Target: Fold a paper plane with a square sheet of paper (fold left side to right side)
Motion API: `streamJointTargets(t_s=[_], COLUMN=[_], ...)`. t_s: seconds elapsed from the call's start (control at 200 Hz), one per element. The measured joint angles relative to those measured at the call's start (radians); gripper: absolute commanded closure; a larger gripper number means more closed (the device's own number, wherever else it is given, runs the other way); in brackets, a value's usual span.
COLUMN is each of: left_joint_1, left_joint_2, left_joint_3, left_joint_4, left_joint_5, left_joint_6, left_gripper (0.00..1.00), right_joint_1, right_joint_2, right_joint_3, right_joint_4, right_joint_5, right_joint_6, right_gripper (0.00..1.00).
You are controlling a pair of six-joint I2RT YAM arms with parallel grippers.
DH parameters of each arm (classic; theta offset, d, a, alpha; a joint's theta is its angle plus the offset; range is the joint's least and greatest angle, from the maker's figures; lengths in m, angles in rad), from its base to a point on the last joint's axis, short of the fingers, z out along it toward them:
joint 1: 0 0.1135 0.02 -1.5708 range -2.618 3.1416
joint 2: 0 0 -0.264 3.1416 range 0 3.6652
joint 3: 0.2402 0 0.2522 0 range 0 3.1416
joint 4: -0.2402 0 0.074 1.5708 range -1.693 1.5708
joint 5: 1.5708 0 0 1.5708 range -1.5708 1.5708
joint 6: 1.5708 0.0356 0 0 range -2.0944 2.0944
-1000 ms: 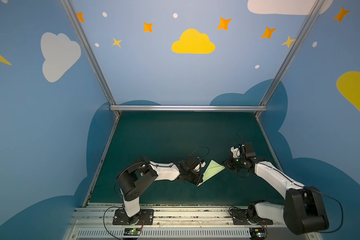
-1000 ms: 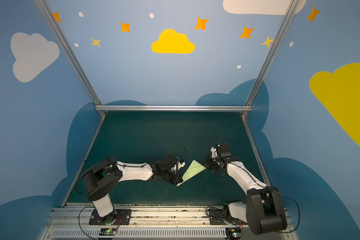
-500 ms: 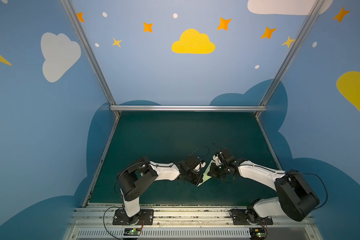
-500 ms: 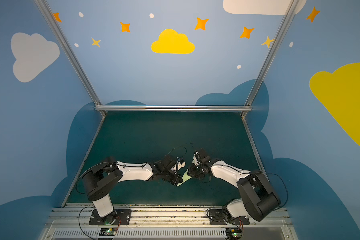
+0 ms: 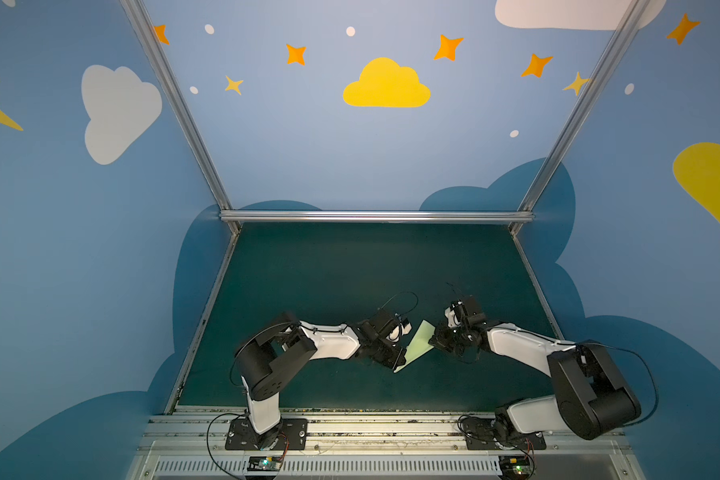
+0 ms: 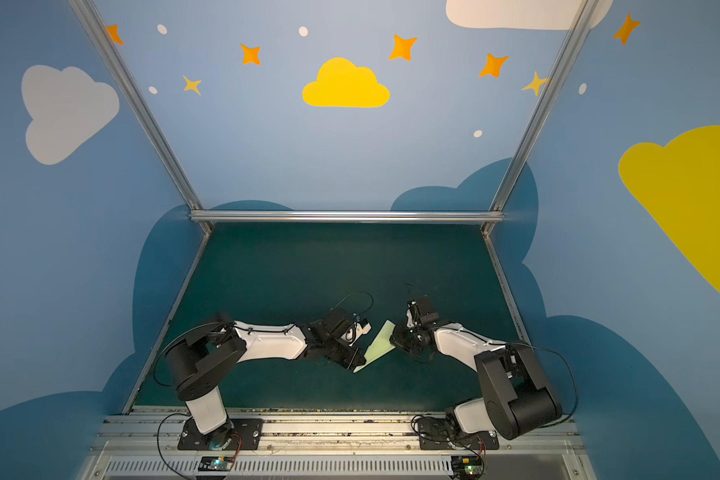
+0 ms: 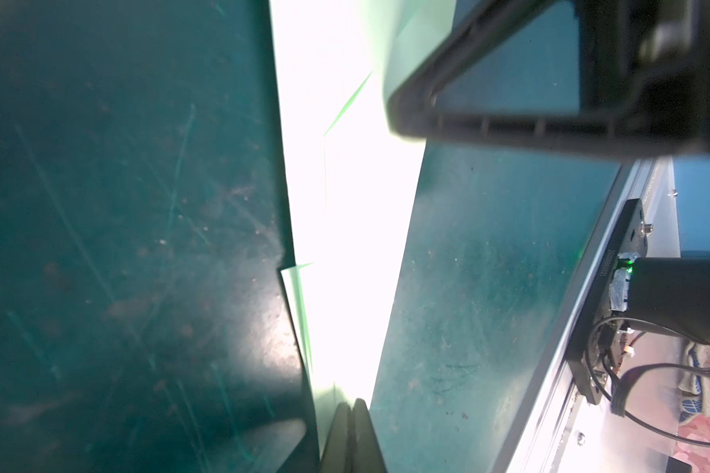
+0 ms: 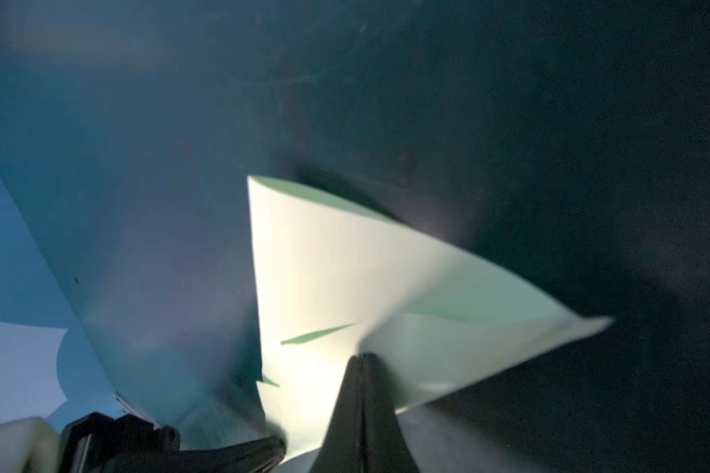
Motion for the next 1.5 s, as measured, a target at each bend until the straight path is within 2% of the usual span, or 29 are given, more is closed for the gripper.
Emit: streamJointTargets(t_s=[0.33,0.596,0.766,0.986,1.146,1.502], left_joint_1=[0.008,0.024,0.032,0.034,0.02,-0.009], left_joint_2=[0.003,-0.018,-0.055,-0.095,-0.069,0.081], left_joint_3=[0.0,0.004,0.053,0.108,0.106,0.126], left_joint_4=[0.0,-0.047,-0.124,-0.096,-0.064,-0.018], left_joint_5=[0.016,0.025,0.027,0.055,0.057,0.029], left_joint_6=[-0.002,-0.035,-0.067,-0.134,-0.181,-0.22], left_gripper=[0.97,0.96,0.92,0.94,0.95,0.97], right_joint_1=[-0.024,-0.011,0.044,0.165,0.222,0.232], right_joint_2=[0.004,-0.037,-0.081,-0.136,-0.166,-0.168], right_joint_3=[0.01,-0.046,-0.1,-0.142,-0.156,-0.154], right_joint_4=[-0.019,0.038,0.107,0.146,0.13,0.118], right_joint_5=[0.012,0.036,0.105,0.256,0.304,0.322], right_joint_6=[0.051,0.169,0.27,0.415,0.481,0.509], right_gripper=[1.0,1.0,1.0,1.0,1.0,1.0])
